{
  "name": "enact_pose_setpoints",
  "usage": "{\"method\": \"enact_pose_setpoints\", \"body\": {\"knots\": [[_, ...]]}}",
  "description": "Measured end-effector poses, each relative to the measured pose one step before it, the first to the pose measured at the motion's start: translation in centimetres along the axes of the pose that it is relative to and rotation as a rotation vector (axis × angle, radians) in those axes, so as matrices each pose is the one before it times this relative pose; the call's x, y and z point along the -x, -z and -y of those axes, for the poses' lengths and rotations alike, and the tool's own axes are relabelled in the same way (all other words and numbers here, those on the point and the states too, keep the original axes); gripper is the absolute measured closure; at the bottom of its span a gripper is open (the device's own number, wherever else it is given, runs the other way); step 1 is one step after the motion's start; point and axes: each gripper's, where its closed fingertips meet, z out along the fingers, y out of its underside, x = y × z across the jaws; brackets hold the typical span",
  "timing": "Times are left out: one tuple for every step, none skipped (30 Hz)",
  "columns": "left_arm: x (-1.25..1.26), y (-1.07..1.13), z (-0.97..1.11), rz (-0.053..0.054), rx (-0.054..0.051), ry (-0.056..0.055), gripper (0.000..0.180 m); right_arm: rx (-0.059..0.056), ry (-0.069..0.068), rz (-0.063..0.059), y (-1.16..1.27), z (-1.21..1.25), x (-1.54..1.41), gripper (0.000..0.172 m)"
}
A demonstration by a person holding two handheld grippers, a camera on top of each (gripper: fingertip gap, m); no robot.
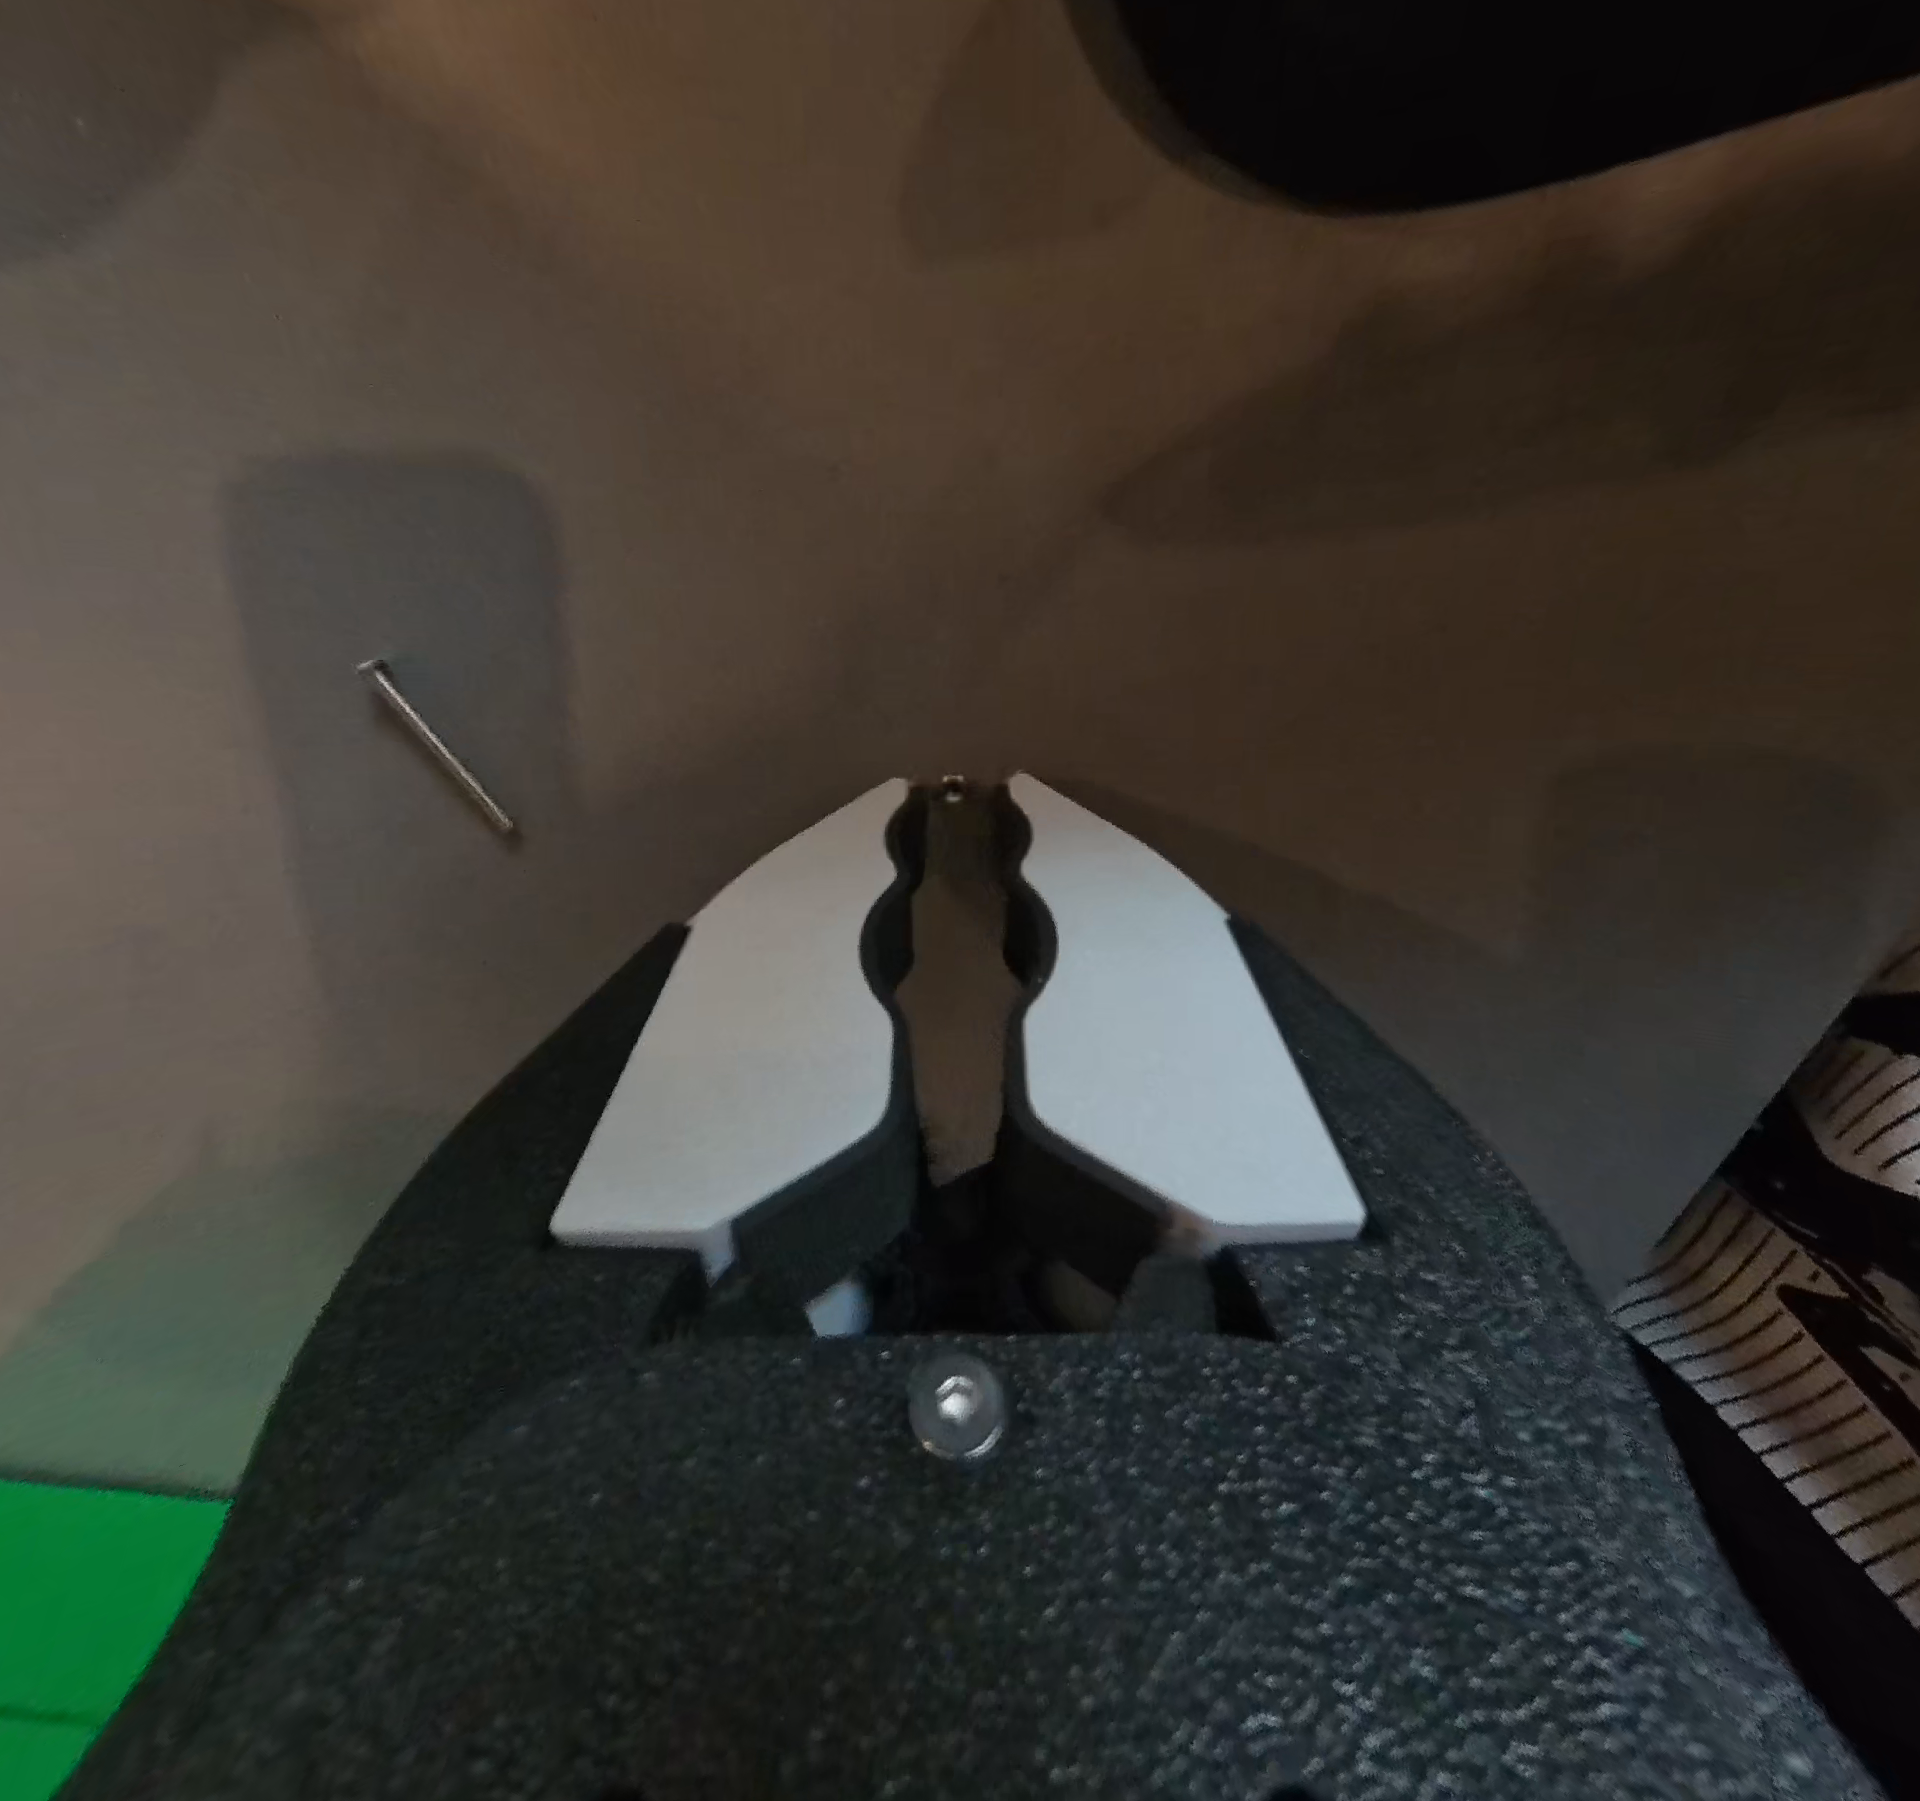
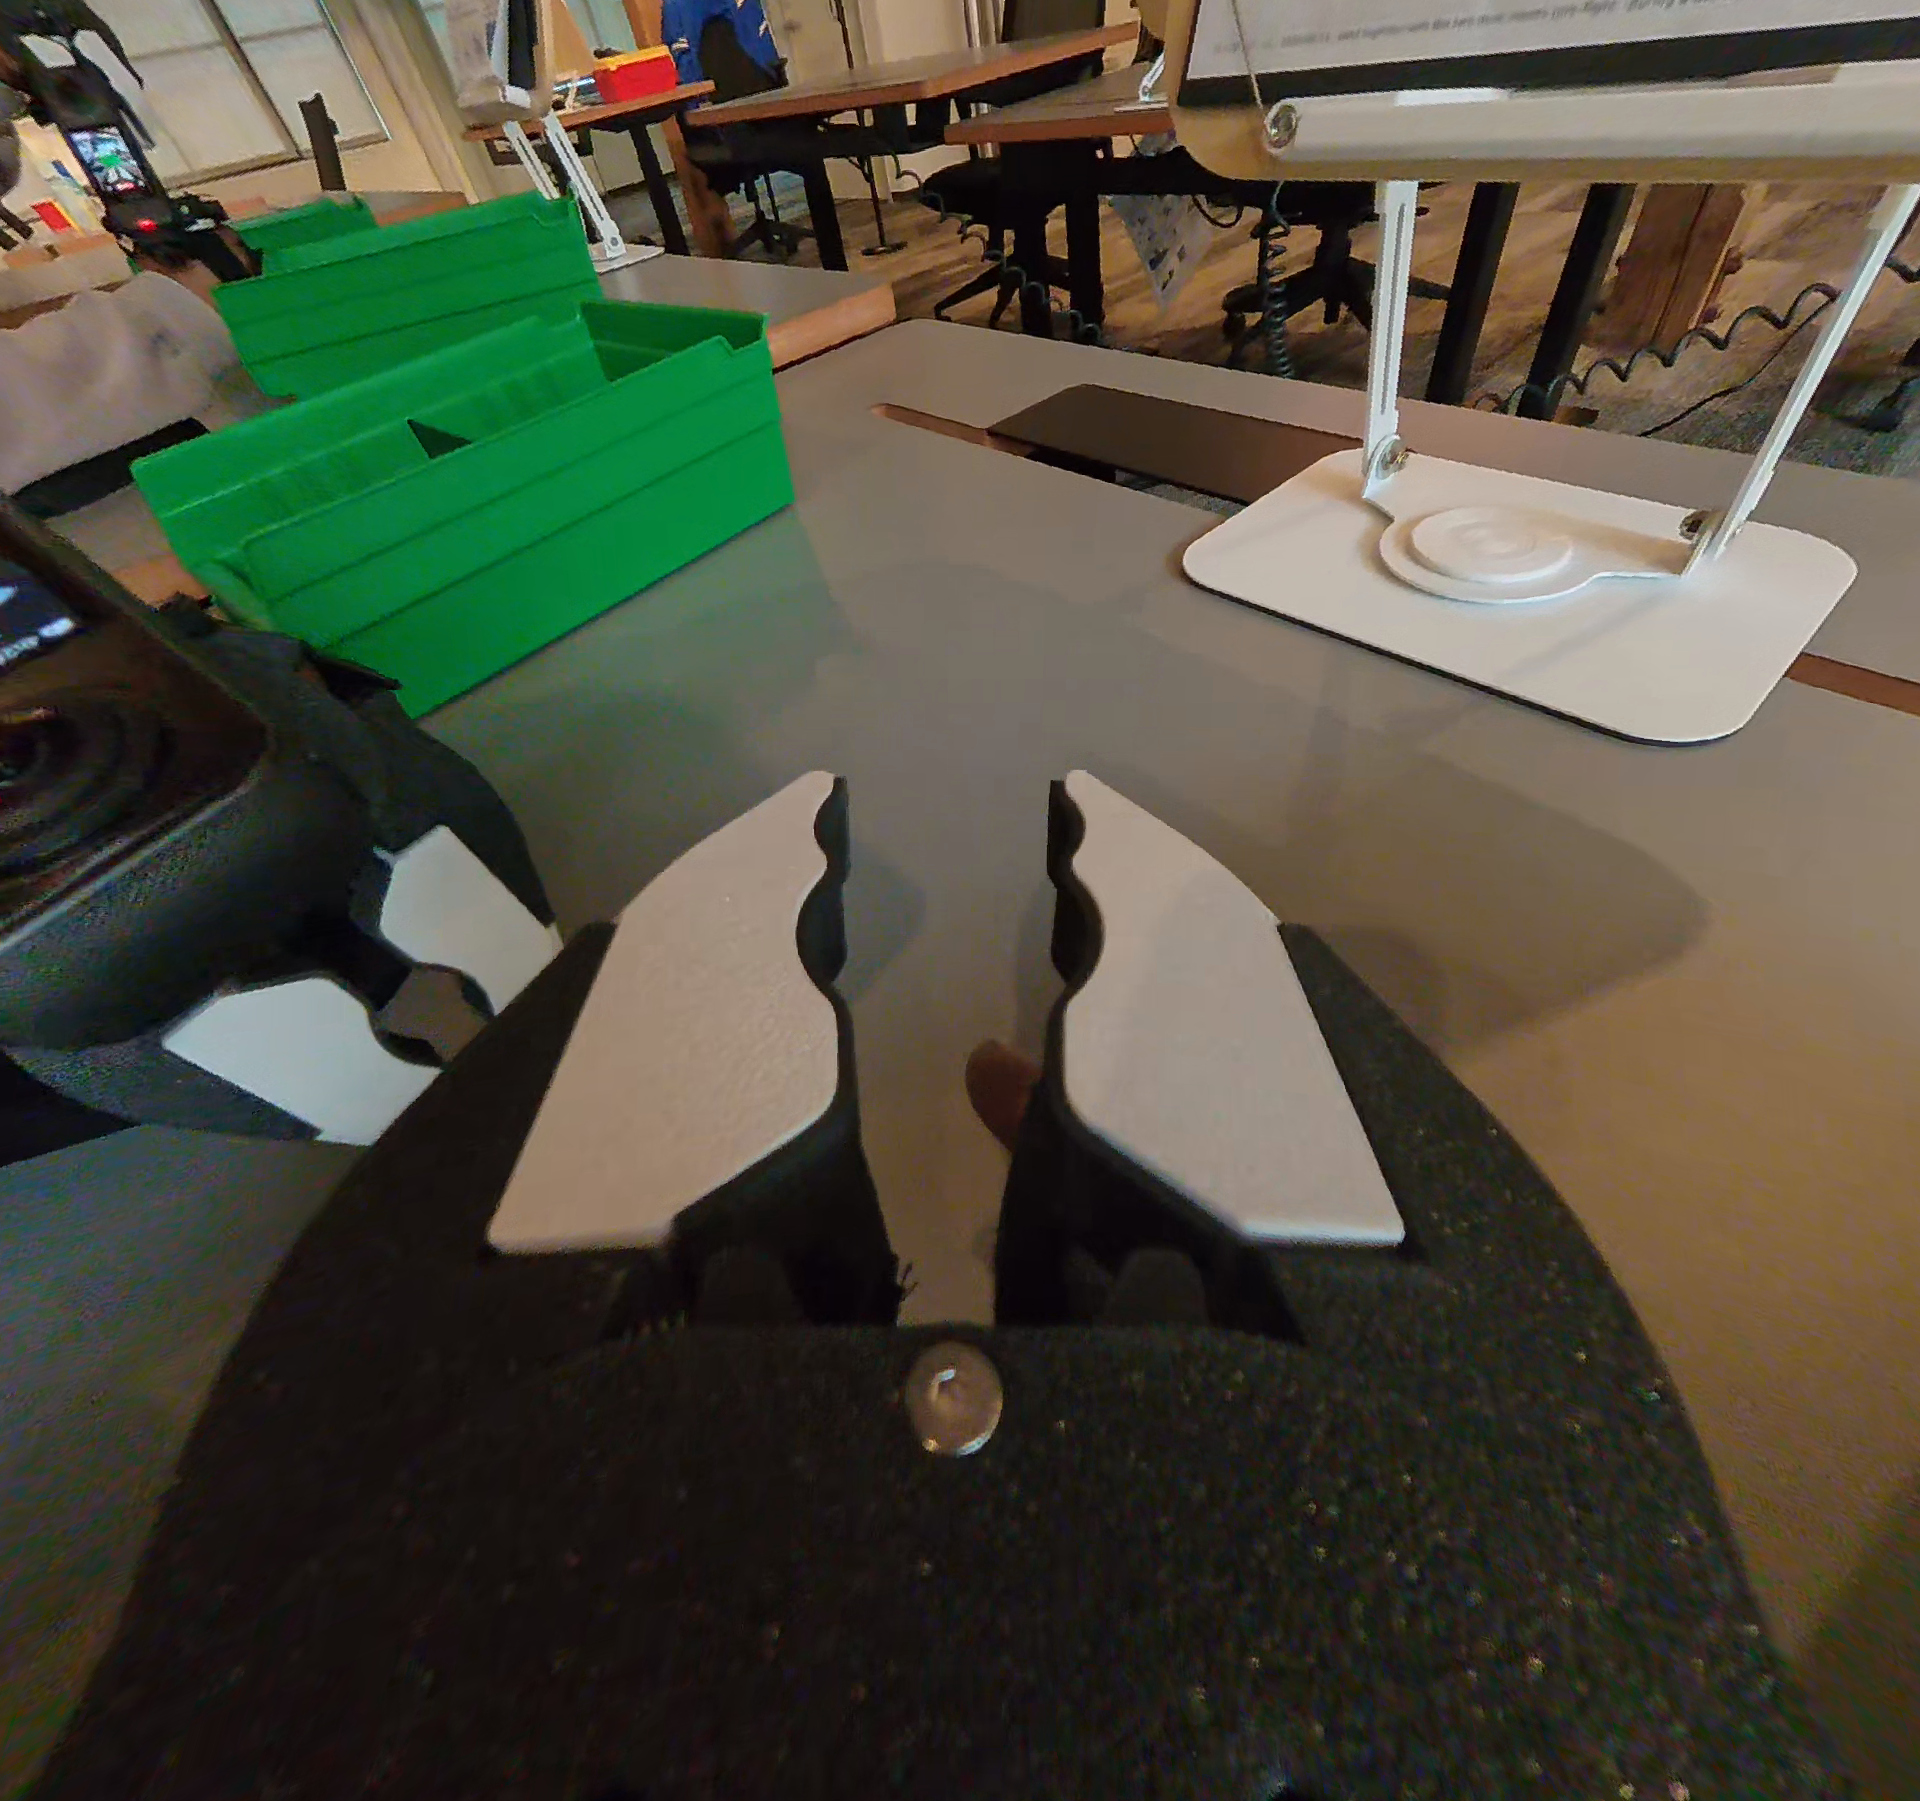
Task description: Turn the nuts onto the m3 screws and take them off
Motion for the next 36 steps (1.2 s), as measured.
{"method": "enact_pose_setpoints", "body": {"knots": [[0.089,0.219,-0.036,0.0017,-0.0053,0.0022,0.164,-0.0004,-0.0003,0.0002,0.013,0.013,-0.009,0.136],[0.133,0.345,0.054,0.0013,-0.0133,0.0042,0.163,-0.0017,-0.0002,-0.0008,0.033,0.035,-0.023,0.136],[0.213,0.445,0.124,0.0020,-0.0196,0.0057,0.163,-0.0023,0.0000,-0.0011,0.027,0.033,-0.030,0.136],[0.374,0.519,0.142,0.0061,-0.0225,0.0091,0.164,-0.0008,-0.0013,-0.0006,0.014,0.012,-0.035,0.136],[0.624,0.541,0.164,0.0144,-0.0226,0.0145,0.163,0.0004,-0.0015,0.0003,0.009,-0.003,-0.006,0.136],[0.875,0.529,0.187,0.0235,-0.0221,0.0201,0.163,-0.0007,-0.0007,0.0002,-0.005,0.011,-0.007,0.136],[1.094,0.427,0.229,0.0299,-0.0217,0.0245,0.163,-0.0010,-0.0001,0.0001,0.000,0.010,0.009,0.136],[1.228,0.249,0.290,0.0320,-0.0209,0.0251,0.164,0.0011,0.0006,0.0008,-0.015,-0.021,0.013,0.136],[1.226,-0.001,0.334,0.0286,-0.0199,0.0244,0.165,0.0021,0.0011,0.0002,-0.014,-0.033,0.009,0.136],[1.043,-0.240,0.290,0.0187,-0.0135,0.0223,0.166,0.0020,0.0007,0.0003,-0.024,-0.039,0.005,0.136],[0.777,-0.433,0.150,0.0077,-0.0025,0.0170,0.166,0.0012,0.0005,0.0005,-0.007,-0.023,0.002,0.136],[0.566,-0.549,0.025,0.0008,0.0052,0.0108,0.166,0.0004,0.0005,-0.0008,0.003,-0.005,-0.014,0.136],[0.467,-0.629,-0.073,-0.0001,0.0113,0.0089,0.166,-0.0005,0.0003,-0.0012,0.017,0.004,-0.027,0.136],[0.361,-0.656,-0.181,-0.0024,0.0165,0.0100,0.166,-0.0012,-0.0005,-0.0012,0.028,0.021,-0.034,0.136],[0.199,-0.634,-0.224,-0.0077,0.0179,0.0090,0.167,-0.0013,-0.0015,-0.0013,0.033,0.024,-0.049,0.136],[0.073,-0.578,-0.199,-0.0105,0.0134,0.0062,0.167,-0.0017,-0.0018,-0.0007,0.034,0.020,-0.049,0.136],[-0.003,-0.503,-0.158,-0.0105,0.0089,0.0042,0.167,-0.0017,-0.0018,-0.0006,0.023,0.031,-0.031,0.136],[-0.045,-0.364,-0.068,-0.0103,0.0024,0.0049,0.167,-0.0001,-0.0010,0.0002,0.003,-0.006,-0.013,0.136],[-0.033,-0.113,0.143,-0.0089,-0.0112,0.0085,0.170,0.0010,0.0002,0.0006,0.000,-0.012,0.014,0.136],[0.118,0.036,0.111,0.0033,-0.0070,0.0089,0.169,0.0015,0.0013,0.0006,-0.009,-0.019,0.021,0.136],[0.208,-0.024,-0.250,0.0140,0.0172,-0.0023,0.170,0.0014,0.0020,0.0005,-0.030,-0.017,0.038,0.136],[-0.001,-0.046,-0.218,0.0033,0.0136,-0.0080,0.171,0.0016,0.0022,0.0011,-0.024,-0.031,0.048,0.136],[-0.225,-0.005,0.032,-0.0122,-0.0050,-0.0019,0.174,0.0020,0.0019,0.0006,-0.028,-0.034,0.037,0.136],[-0.107,-0.014,-0.002,-0.0090,-0.0031,0.0065,0.177,0.0026,0.0017,0.0009,-0.033,-0.048,0.034,0.136],[-0.045,-0.005,-0.013,-0.0094,-0.0023,0.0093,0.178,0.0018,0.0012,0.0020,-0.022,-0.032,0.053,0.136],[-0.014,-0.004,0.005,-0.0099,-0.0041,0.0047,0.178,0.0013,-0.0001,0.0025,-0.030,-0.029,0.039,0.136],[-0.007,-0.011,0.011,-0.0086,-0.0073,-0.0010,0.178,0.0029,-0.0004,0.0041,-0.034,-0.057,0.061,0.136],[-0.003,-0.001,0.012,-0.0084,-0.0116,-0.0009,0.179,0.0049,-0.0003,0.0069,-0.051,-0.098,0.109,0.136],[-0.040,-0.002,0.015,-0.0126,-0.0158,0.0026,0.179,0.0072,-0.0010,0.0104,-0.064,-0.131,0.159,0.136],[-0.145,0.031,0.035,-0.0213,-0.0198,0.0068,0.179,0.0114,0.0004,0.0177,-0.107,-0.193,0.283,0.136],[-0.223,0.109,0.110,-0.0253,-0.0261,0.0067,0.179,0.0152,0.0049,0.0211,-0.136,-0.238,0.363,0.136],[-0.238,0.241,0.235,-0.0223,-0.0337,0.0023,0.179,0.0150,0.0107,0.0168,-0.160,-0.243,0.357,0.136],[-0.310,0.367,0.341,-0.0225,-0.0378,-0.0010,0.179,0.0149,0.0165,0.0162,-0.183,-0.242,0.374,0.136],[-0.358,0.452,0.469,-0.0232,-0.0422,-0.0011,0.179,0.0159,0.0181,0.0213,-0.183,-0.252,0.465,0.137],[-0.419,0.534,0.577,-0.0233,-0.0455,-0.0047,0.179,0.0152,0.0156,0.0263,-0.178,-0.228,0.544,0.138],[-0.564,0.539,0.627,-0.0288,-0.0444,-0.0071,0.179,0.0105,0.0111,0.0289,-0.174,-0.168,0.566,0.141]]}}
